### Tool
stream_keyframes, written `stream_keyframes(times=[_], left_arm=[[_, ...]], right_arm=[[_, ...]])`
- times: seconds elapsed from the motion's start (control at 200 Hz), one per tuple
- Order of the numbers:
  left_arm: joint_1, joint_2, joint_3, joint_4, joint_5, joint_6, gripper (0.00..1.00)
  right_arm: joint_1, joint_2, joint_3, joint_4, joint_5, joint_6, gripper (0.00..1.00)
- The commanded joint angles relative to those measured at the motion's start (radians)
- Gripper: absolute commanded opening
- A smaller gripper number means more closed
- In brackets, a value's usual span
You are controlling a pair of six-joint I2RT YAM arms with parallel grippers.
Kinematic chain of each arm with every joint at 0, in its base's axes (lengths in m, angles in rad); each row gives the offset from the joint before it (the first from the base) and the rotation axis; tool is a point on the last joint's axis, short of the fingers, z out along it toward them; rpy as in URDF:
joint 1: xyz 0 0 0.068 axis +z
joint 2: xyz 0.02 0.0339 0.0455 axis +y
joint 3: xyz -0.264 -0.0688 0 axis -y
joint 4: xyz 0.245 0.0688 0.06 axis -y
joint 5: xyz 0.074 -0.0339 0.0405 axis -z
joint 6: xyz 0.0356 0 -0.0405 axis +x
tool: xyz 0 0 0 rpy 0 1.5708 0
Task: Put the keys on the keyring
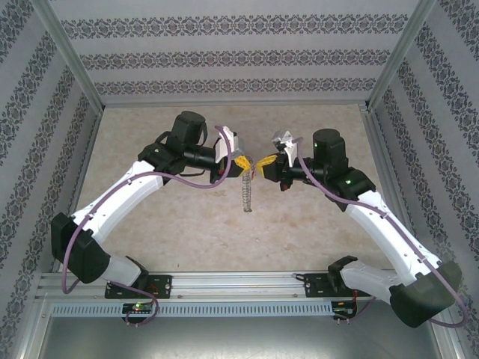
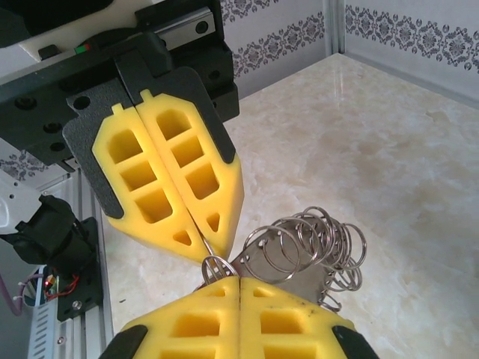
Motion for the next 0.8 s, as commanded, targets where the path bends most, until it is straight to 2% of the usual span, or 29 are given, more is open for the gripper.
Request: stream_keyframes(times=[0.0, 0.44, 0.595, 0.679, 0.794], left_arm=[[-0.011, -0.052, 0.004, 0.078, 0.027, -0.009, 0.00], [-0.009, -0.060, -0.002, 0.091, 0.021, -0.018, 0.00], [-0.010, -0.059, -0.001, 0.085, 0.028, -0.021, 0.00], [-0.011, -0.057, -0.002, 0.085, 0.029, -0.023, 0.00], [-0.009, -0.057, -0.004, 0.084, 0.032, -0.021, 0.00]], right_arm=[[-0.016, -0.023, -0.031, 0.004, 0.043, 0.015, 0.00], [-0.030, -0.066, -0.047, 0.013, 0.063, 0.055, 0.00], [-0.050, -0.095, -0.030, 0.039, 0.052, 0.094, 0.38], [-0.071, -0.101, -0.027, 0.082, -0.006, 0.133, 0.45], [-0.090, -0.090, -0.014, 0.126, -0.092, 0.174, 0.49]])
